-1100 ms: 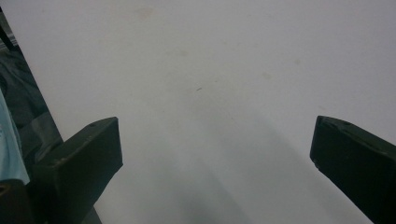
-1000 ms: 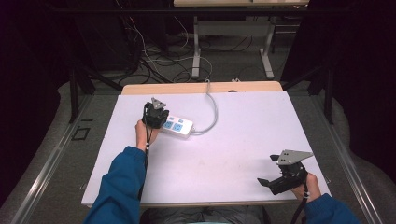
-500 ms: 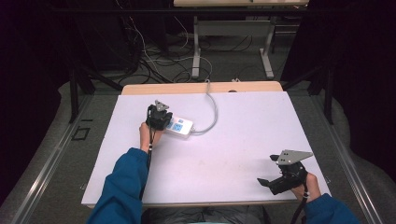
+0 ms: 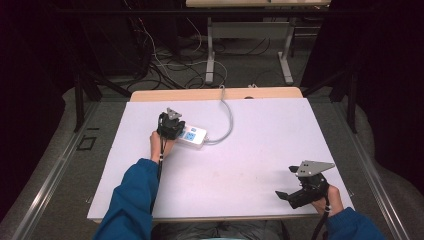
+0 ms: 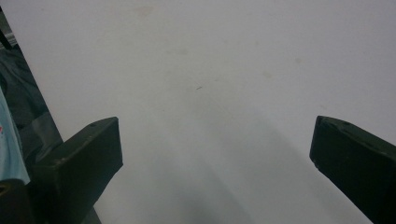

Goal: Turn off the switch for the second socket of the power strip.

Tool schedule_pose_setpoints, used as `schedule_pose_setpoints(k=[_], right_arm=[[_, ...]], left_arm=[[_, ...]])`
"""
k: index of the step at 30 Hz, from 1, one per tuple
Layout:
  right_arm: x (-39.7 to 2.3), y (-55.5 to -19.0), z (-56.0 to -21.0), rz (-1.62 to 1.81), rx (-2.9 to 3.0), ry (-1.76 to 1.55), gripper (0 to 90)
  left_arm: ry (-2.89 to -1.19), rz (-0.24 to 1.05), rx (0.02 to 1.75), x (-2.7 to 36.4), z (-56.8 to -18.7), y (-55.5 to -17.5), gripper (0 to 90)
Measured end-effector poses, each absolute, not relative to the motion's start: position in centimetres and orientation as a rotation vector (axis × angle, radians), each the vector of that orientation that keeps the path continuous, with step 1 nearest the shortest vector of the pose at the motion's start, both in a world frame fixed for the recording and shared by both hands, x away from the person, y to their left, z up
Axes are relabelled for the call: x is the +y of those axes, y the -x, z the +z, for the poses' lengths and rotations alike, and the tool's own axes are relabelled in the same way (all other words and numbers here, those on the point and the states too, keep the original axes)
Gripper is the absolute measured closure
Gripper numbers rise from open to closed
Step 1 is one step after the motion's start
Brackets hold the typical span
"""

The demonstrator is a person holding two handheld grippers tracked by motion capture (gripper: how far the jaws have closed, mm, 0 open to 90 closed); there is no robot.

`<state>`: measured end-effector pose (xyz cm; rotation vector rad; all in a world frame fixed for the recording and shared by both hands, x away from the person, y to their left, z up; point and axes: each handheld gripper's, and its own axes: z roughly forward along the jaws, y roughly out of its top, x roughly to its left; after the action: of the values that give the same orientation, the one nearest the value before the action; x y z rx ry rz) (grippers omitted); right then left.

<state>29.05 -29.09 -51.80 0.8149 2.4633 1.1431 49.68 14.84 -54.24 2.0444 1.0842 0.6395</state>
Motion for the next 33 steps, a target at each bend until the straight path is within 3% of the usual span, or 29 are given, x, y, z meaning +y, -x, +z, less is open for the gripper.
schedule_pose_setpoints(k=[33], right_arm=[[-28.98, -28.97, -51.86, 1.125, 2.471, -0.836, 2.1]], left_arm=[[-2.039, 0.655, 1.065, 14.77, -54.84, -49.74, 90.0]])
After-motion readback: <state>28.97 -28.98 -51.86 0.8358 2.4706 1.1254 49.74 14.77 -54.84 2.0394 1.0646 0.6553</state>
